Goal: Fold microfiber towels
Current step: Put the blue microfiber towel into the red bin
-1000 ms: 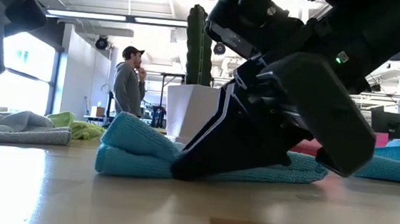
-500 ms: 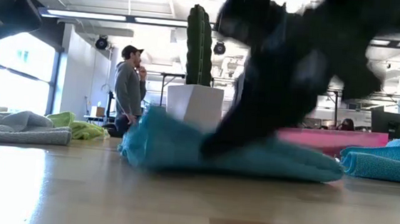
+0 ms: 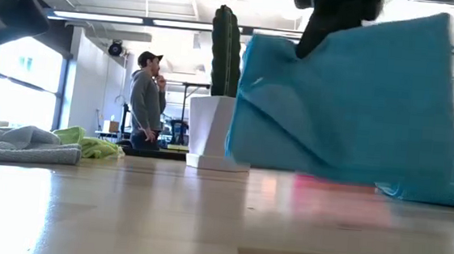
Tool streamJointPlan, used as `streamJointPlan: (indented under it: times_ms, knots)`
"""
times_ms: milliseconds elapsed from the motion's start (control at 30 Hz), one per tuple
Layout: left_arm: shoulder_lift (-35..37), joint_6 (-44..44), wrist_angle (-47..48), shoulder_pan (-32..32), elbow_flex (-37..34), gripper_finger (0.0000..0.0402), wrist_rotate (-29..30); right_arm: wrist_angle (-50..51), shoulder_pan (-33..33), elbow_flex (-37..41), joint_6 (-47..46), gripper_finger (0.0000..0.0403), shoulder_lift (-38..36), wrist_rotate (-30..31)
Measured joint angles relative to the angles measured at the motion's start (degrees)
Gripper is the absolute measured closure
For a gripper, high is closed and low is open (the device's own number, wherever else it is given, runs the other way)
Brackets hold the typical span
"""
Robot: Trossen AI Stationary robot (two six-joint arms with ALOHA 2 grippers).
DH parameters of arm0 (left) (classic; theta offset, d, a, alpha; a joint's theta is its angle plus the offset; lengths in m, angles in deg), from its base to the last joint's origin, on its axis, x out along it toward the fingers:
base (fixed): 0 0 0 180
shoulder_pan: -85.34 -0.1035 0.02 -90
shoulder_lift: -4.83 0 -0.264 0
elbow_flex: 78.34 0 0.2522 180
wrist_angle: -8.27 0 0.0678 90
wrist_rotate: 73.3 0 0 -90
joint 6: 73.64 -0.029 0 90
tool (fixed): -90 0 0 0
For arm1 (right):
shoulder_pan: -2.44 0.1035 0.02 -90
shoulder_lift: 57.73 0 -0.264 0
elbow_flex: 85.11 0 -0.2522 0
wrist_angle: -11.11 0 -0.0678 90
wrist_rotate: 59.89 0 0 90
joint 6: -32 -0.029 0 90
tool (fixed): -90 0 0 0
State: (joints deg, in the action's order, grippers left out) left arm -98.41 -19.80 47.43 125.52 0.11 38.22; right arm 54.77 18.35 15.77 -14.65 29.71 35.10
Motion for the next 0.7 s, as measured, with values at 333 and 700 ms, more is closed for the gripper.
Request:
streamJointPlan:
  times_ms: [333, 700]
  knots:
    - [0.0, -12.4, -6.8, -4.6, 0.0, 0.0287, 9.9, 10.8, -4.5, 0.0, 2.2, 0.0402, -6.1, 2.5]
    - [0.0, -25.3, -13.6, -12.6, 0.0, 0.0287, 4.9, 29.7, -13.6, -0.1, 12.0, 0.0402, -12.3, 1.8]
